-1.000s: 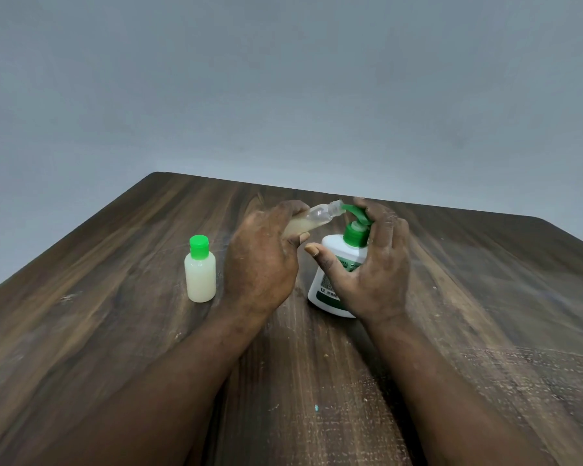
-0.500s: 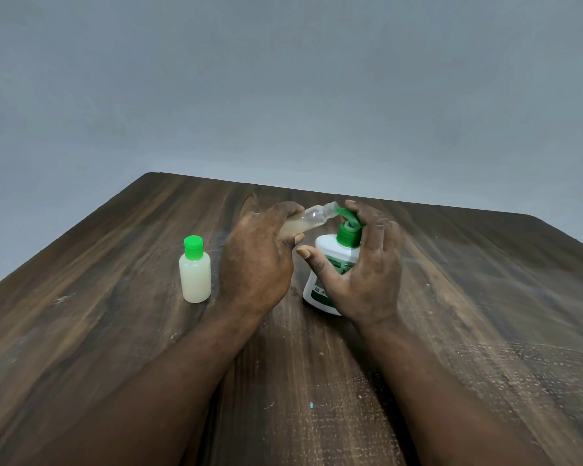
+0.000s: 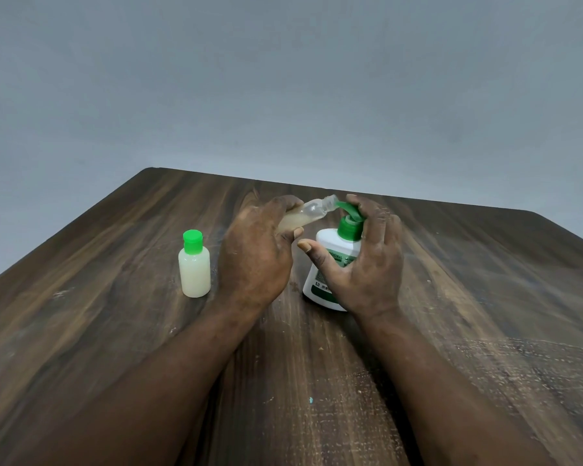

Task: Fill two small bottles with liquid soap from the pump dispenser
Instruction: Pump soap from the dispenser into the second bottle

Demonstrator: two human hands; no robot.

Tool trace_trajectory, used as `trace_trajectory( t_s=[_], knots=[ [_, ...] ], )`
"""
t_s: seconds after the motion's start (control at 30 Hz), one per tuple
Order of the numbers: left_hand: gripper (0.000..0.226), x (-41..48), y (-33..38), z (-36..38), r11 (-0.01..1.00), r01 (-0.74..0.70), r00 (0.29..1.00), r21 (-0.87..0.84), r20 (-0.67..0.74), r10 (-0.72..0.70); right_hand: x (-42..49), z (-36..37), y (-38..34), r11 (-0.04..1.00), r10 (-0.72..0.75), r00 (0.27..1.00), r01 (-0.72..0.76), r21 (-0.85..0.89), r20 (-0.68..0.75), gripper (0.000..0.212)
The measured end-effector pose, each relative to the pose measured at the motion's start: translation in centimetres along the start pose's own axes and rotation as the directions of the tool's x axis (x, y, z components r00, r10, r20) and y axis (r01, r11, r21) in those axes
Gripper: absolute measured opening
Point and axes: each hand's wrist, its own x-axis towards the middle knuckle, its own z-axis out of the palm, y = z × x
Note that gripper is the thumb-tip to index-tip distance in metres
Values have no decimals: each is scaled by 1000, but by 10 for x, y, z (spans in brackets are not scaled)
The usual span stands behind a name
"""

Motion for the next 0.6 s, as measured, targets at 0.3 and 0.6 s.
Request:
trace_trajectory(
  t_s=[0.3,0.6],
  knots=[
    [31,0,-1,0,1000,-14,1000,-6,1,14,5,-2,-2,999,34,999,-35,4,21,88],
    [33,0,0,-1,1000,5,1000,-3,5,-5,-1,0,0,1000,5,1000,-5,-7,15,88]
  ],
)
